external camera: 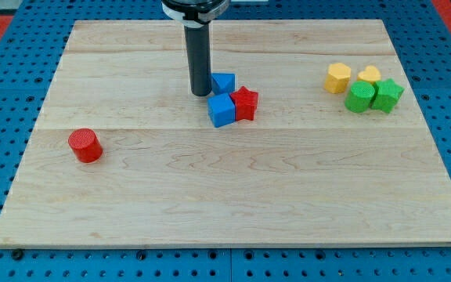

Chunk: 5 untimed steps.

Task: Push the blue triangle closer to the red star

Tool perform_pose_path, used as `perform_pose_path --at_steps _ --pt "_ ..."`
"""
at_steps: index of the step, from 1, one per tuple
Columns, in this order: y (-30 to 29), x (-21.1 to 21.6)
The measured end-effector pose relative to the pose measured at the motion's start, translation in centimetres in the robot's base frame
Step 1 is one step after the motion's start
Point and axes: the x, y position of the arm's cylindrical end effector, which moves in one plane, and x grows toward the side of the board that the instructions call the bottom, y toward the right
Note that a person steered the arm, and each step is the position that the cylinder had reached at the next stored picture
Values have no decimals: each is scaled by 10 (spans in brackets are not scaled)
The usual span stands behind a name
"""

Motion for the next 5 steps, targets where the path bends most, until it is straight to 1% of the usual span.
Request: perform_pose_path --at_steps 3,4,5 --pt "30 -7" --pt "30 -16" --pt "30 -38"
